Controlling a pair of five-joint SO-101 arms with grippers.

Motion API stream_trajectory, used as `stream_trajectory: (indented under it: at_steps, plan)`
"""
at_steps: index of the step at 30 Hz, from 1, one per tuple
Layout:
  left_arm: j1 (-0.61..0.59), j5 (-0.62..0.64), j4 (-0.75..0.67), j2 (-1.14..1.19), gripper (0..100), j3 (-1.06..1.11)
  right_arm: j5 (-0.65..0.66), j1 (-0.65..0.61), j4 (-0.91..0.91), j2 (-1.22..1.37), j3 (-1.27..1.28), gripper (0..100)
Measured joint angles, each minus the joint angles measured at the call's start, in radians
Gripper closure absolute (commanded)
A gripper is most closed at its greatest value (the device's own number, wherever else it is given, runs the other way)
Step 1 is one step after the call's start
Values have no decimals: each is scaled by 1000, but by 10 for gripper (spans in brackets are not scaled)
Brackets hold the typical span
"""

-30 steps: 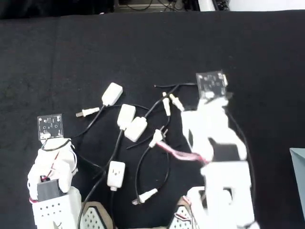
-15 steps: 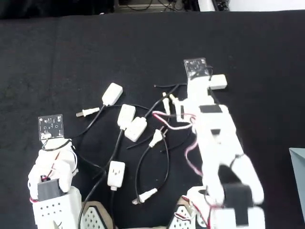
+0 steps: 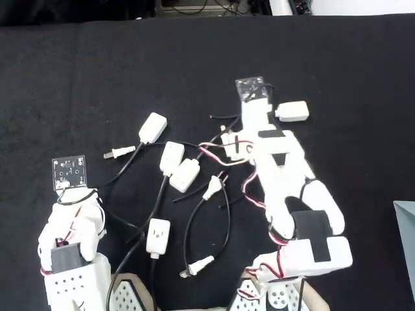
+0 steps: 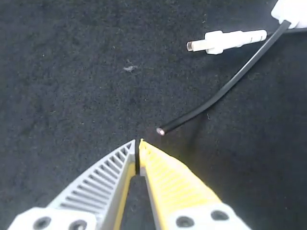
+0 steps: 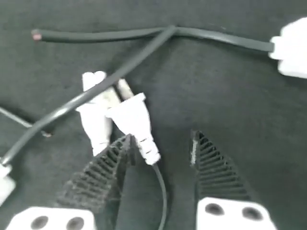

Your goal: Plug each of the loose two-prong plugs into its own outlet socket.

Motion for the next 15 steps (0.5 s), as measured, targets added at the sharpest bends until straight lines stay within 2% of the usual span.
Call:
stream_trajectory:
  at_steps: [9,11,13,14,15]
  plan:
    - [0,0,0,0,970,0,0,-17,-2,41,-9,809]
    - [0,0,0,0,970,0,2,-17,-2,41,-9,869]
    - [0,0,0,0,970,0,0,-17,-2,41,-9,970]
    - [0,0,0,0,970,0,2,-15,-2,41,-9,991]
    - [0,0,0,0,970,0,0,-12,-2,41,-9,969]
